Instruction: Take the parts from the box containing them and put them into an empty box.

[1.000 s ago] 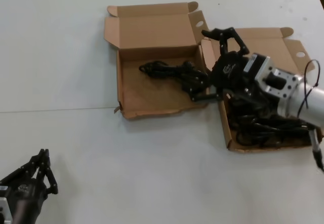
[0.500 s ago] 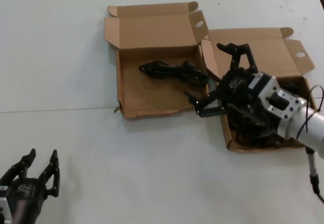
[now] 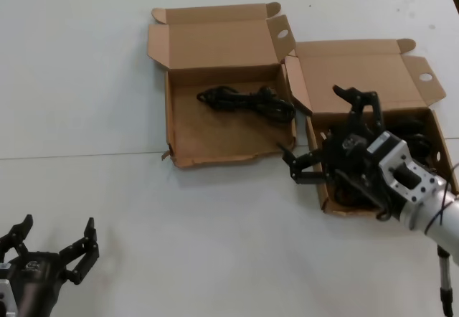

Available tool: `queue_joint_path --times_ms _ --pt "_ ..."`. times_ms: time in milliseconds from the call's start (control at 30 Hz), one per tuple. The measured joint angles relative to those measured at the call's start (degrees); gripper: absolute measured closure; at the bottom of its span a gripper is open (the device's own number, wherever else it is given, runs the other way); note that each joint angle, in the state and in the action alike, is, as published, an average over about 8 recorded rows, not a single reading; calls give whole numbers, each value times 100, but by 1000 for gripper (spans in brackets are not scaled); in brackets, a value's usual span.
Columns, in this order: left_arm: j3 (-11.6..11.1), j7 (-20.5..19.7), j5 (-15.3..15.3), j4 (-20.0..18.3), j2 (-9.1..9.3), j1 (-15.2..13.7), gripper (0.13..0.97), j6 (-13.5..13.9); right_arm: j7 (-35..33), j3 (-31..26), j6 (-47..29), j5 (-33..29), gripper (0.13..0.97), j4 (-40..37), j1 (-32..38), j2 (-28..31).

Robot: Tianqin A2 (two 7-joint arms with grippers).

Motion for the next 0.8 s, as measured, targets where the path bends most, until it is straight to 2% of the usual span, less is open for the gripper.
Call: queue_joint_path --times_ms 33,300,600,800 --pt "0 0 0 0 0 0 587 0 0 20 54 8 129 34 -64 -7" --pt "0 0 0 0 0 0 377 0 0 181 499 75 129 310 -584 -59" --pt "0 2 0 0 0 0 230 0 0 363 1000 150 129 623 -1176 -119" --pt "0 2 0 0 0 0 179 0 0 483 1329 200 129 828 -1563 -159"
